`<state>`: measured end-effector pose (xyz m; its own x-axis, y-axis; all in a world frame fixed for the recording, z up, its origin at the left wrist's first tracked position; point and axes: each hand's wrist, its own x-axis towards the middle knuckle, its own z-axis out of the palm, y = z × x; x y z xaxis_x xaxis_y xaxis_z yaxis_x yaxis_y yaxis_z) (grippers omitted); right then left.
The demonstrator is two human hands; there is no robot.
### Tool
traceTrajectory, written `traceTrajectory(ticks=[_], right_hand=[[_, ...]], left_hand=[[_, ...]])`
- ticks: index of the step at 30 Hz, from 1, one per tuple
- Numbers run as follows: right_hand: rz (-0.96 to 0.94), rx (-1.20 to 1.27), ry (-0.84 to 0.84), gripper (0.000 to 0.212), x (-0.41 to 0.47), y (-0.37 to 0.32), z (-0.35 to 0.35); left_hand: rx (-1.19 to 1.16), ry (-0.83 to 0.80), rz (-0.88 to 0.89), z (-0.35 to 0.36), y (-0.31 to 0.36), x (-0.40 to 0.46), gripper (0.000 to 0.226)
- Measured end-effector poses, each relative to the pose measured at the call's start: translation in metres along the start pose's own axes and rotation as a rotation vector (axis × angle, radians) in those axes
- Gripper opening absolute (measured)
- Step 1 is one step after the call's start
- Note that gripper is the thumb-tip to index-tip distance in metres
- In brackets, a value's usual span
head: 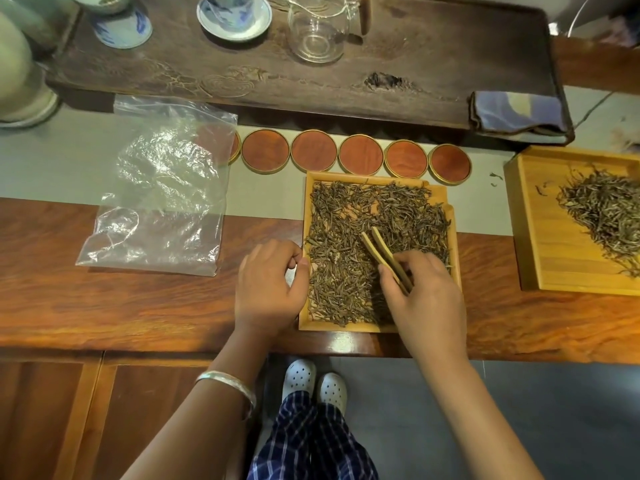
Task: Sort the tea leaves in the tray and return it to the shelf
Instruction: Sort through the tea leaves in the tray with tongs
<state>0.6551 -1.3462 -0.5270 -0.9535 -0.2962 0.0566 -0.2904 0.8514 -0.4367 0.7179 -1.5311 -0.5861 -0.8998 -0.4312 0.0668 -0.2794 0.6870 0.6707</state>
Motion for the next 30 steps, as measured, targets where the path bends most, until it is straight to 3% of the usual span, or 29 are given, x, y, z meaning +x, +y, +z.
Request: traceTrajectory(ticks=[17,22,30], right_hand=[[-0.029,-0.008,-0.026,0.021,0.016,-0.005,0.006],[0.054,-0.012,0.074,0.02,0.008,0.015,-0.01],[0.088,-0.013,0.054,0.019,-0.001,0.036,-0.021]], left_hand=[[0.01,0.006,0.002,0.001,-0.002,0.0,0.01],[0.016,0.004,0.008,0.002,-0.003,0.0,0.01],[0.04,-0.005,0.006,0.003,-0.004,-0.001,0.011]])
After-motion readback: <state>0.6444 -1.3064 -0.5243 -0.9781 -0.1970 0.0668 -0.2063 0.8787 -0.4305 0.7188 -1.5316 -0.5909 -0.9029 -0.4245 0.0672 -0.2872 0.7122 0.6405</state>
